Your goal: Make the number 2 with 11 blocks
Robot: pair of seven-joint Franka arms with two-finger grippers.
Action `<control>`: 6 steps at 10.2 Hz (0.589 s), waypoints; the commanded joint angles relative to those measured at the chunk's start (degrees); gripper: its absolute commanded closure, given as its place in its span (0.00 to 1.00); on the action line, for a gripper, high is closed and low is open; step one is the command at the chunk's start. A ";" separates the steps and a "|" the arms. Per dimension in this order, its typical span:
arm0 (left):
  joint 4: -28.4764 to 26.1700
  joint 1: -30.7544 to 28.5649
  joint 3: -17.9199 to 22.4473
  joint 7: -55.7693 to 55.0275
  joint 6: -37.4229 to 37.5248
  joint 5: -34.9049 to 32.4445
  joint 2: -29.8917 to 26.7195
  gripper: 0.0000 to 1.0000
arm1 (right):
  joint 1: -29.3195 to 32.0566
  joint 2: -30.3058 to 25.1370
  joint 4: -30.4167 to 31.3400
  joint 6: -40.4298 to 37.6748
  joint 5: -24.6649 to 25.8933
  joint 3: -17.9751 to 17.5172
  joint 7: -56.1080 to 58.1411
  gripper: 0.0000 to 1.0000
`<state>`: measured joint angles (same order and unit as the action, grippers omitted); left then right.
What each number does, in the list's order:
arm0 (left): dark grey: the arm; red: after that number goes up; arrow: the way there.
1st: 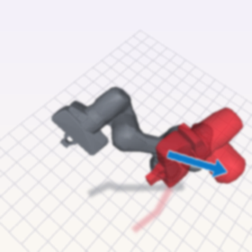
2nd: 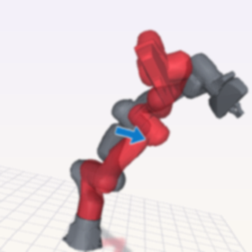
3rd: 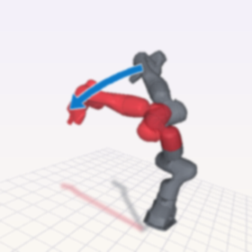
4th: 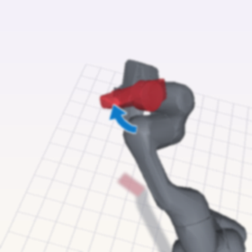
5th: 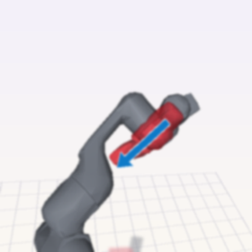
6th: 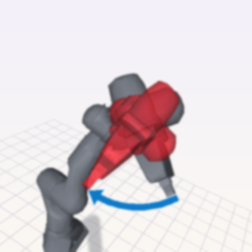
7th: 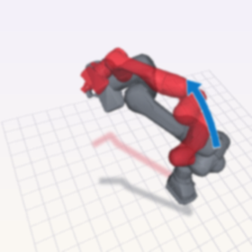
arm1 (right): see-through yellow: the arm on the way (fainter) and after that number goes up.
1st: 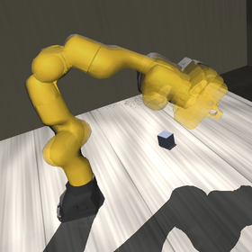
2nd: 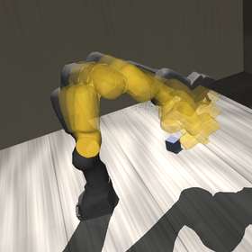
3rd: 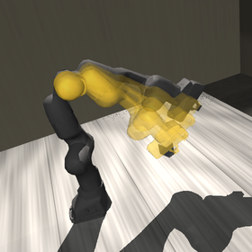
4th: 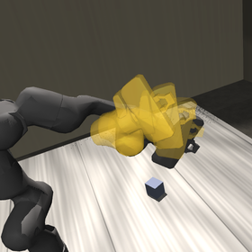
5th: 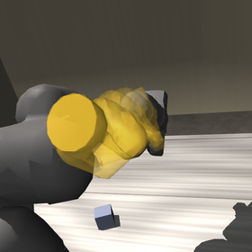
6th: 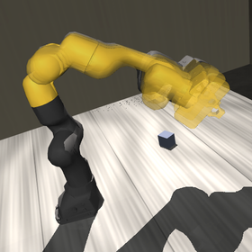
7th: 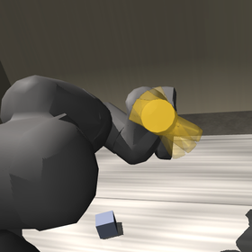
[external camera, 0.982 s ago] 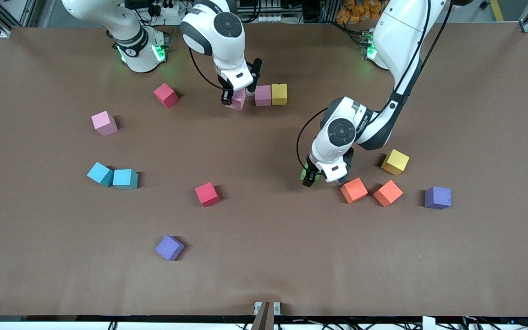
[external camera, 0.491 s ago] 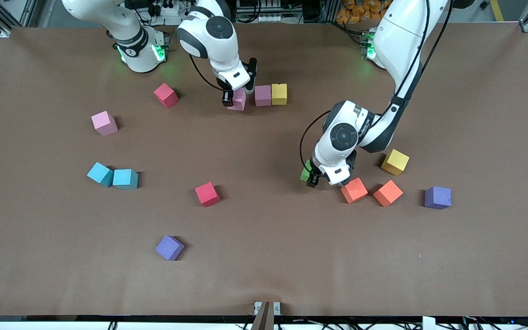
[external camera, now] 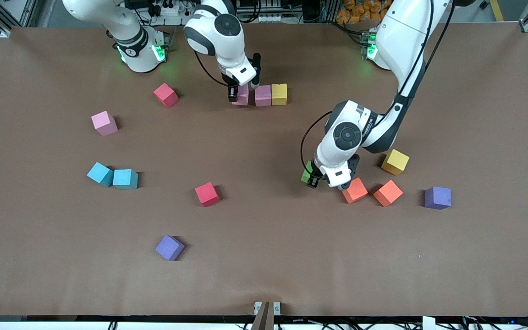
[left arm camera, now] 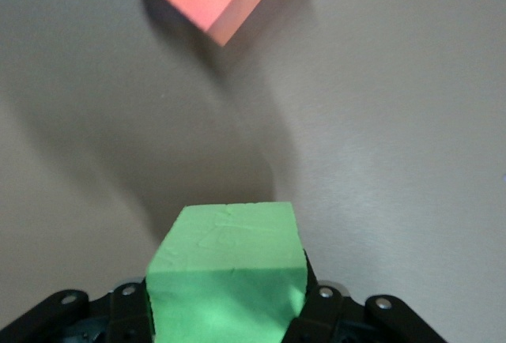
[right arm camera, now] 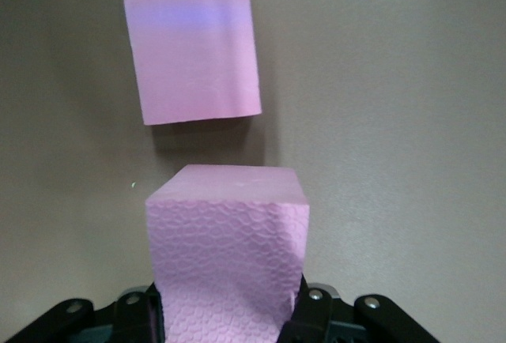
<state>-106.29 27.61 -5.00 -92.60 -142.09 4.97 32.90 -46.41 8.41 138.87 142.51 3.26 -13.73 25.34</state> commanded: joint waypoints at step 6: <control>3.55 -2.92 0.08 4.01 6.20 0.04 -2.14 0.87 | -2.37 7.49 -5.36 1.63 -0.62 0.02 0.67 1.00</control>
<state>-103.94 24.74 -4.77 -88.89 -138.18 4.97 31.14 -48.53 14.19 135.31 144.15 3.20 -13.74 25.34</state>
